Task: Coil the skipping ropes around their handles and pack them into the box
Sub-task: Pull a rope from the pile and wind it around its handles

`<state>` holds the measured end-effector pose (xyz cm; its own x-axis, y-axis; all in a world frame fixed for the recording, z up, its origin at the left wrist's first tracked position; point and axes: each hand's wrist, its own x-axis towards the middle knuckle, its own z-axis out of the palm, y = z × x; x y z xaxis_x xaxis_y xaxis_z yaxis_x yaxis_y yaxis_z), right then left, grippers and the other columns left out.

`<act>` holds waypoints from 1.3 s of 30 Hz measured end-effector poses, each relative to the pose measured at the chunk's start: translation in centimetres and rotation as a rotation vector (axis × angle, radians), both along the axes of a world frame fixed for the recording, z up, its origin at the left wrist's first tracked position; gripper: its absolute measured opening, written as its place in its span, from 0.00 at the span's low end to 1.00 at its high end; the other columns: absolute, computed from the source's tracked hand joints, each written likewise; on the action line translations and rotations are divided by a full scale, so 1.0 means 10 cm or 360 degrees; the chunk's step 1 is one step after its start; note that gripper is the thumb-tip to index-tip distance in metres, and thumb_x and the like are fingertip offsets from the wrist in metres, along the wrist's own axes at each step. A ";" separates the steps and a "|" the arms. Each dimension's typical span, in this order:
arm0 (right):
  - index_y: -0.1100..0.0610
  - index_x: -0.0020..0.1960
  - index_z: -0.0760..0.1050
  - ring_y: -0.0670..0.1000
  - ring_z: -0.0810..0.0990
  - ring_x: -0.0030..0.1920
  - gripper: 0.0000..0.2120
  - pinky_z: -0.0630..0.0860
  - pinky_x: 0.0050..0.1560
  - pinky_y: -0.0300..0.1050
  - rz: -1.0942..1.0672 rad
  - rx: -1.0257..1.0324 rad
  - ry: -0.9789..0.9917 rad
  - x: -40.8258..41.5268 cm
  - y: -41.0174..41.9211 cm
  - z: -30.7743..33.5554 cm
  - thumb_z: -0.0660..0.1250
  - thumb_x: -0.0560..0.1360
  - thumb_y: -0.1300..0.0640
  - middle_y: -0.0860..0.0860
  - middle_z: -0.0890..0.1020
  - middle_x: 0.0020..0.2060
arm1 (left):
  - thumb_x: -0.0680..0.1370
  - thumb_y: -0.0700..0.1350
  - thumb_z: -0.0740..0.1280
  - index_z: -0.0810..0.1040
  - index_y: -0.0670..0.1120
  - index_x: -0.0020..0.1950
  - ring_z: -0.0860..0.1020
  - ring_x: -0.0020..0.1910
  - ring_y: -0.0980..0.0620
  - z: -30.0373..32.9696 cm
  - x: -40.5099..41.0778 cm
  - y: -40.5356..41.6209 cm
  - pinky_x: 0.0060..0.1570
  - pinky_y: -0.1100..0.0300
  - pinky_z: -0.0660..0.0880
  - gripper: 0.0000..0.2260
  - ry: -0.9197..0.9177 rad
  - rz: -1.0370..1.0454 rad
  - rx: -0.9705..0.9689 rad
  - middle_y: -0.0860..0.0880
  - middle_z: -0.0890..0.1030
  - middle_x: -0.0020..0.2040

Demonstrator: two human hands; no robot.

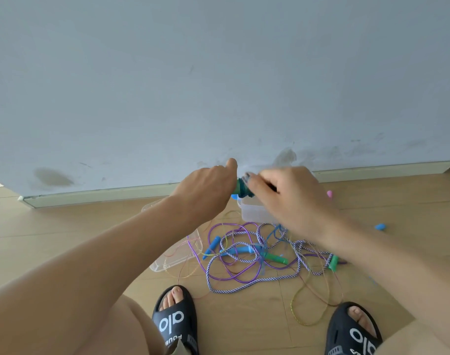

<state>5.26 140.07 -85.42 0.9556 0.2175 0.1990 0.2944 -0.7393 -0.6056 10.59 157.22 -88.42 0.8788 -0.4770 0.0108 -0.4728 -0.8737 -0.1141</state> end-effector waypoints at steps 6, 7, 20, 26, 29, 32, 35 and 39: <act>0.56 0.28 0.59 0.48 0.59 0.25 0.27 0.58 0.30 0.46 0.0017 0.0082 0.0047 0.34 -0.18 0.03 0.63 0.80 0.44 0.50 0.62 0.22 | 0.79 0.40 0.60 0.62 0.40 0.65 0.71 0.32 0.42 0.00 -0.07 -0.10 0.30 0.53 0.65 0.16 -0.0125 -0.0239 0.0051 0.49 0.69 0.37; 0.56 0.28 0.58 0.49 0.58 0.26 0.27 0.58 0.31 0.47 0.0031 0.0086 0.0093 0.38 -0.20 0.03 0.63 0.80 0.44 0.50 0.60 0.22 | 0.79 0.40 0.60 0.63 0.41 0.64 0.71 0.31 0.42 0.01 -0.08 -0.11 0.30 0.53 0.65 0.15 -0.0138 -0.0254 0.0037 0.48 0.69 0.37; 0.59 0.33 0.64 0.53 0.68 0.33 0.23 0.53 0.32 0.54 0.0173 -0.0337 0.0252 -0.22 0.05 0.10 0.57 0.83 0.47 0.55 0.72 0.29 | 0.77 0.38 0.59 0.63 0.42 0.47 0.66 0.29 0.47 0.00 0.13 0.08 0.26 0.55 0.58 0.05 0.0316 0.0277 -0.0305 0.45 0.69 0.35; 0.52 0.31 0.59 0.51 0.63 0.26 0.22 0.57 0.29 0.48 0.0404 -0.0343 -0.0080 -0.14 0.18 -0.05 0.54 0.80 0.43 0.48 0.62 0.22 | 0.75 0.36 0.60 0.61 0.43 0.48 0.69 0.31 0.45 -0.02 -0.04 -0.08 0.27 0.57 0.60 0.07 0.0371 0.0171 -0.0137 0.47 0.71 0.37; 0.53 0.29 0.58 0.49 0.62 0.24 0.25 0.57 0.28 0.46 0.0246 -0.0234 -0.0117 0.09 0.06 0.07 0.57 0.81 0.43 0.49 0.61 0.20 | 0.77 0.37 0.58 0.68 0.44 0.53 0.75 0.39 0.41 -0.06 -0.07 -0.13 0.33 0.54 0.67 0.06 0.0331 -0.0012 -0.0047 0.45 0.73 0.42; 0.56 0.28 0.58 0.51 0.61 0.25 0.27 0.56 0.29 0.47 0.0163 -0.0270 -0.0093 0.31 -0.11 0.18 0.60 0.81 0.44 0.51 0.61 0.20 | 0.79 0.39 0.58 0.66 0.40 0.61 0.73 0.34 0.41 -0.05 -0.06 -0.11 0.32 0.52 0.67 0.12 0.0190 -0.0101 0.0009 0.46 0.71 0.38; 0.57 0.30 0.58 0.51 0.58 0.26 0.27 0.56 0.30 0.46 0.0209 -0.0365 0.0007 0.42 -0.14 0.23 0.60 0.80 0.41 0.50 0.59 0.21 | 0.79 0.41 0.58 0.63 0.39 0.64 0.72 0.32 0.41 -0.03 -0.12 -0.13 0.30 0.51 0.68 0.14 0.0071 -0.0255 0.0045 0.47 0.71 0.37; 0.59 0.31 0.63 0.49 0.56 0.27 0.28 0.55 0.32 0.45 0.0268 -0.0294 0.0240 0.57 -0.22 0.13 0.60 0.79 0.40 0.47 0.58 0.24 | 0.79 0.42 0.59 0.61 0.41 0.62 0.71 0.32 0.40 0.04 -0.24 -0.21 0.30 0.51 0.66 0.14 0.0141 -0.0387 -0.0111 0.48 0.68 0.34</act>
<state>10.98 137.89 -84.14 0.9186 0.3952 -0.0003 0.3395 -0.7895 -0.5114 8.18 155.15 -87.98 0.7374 -0.6751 -0.0209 -0.6753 -0.7375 -0.0065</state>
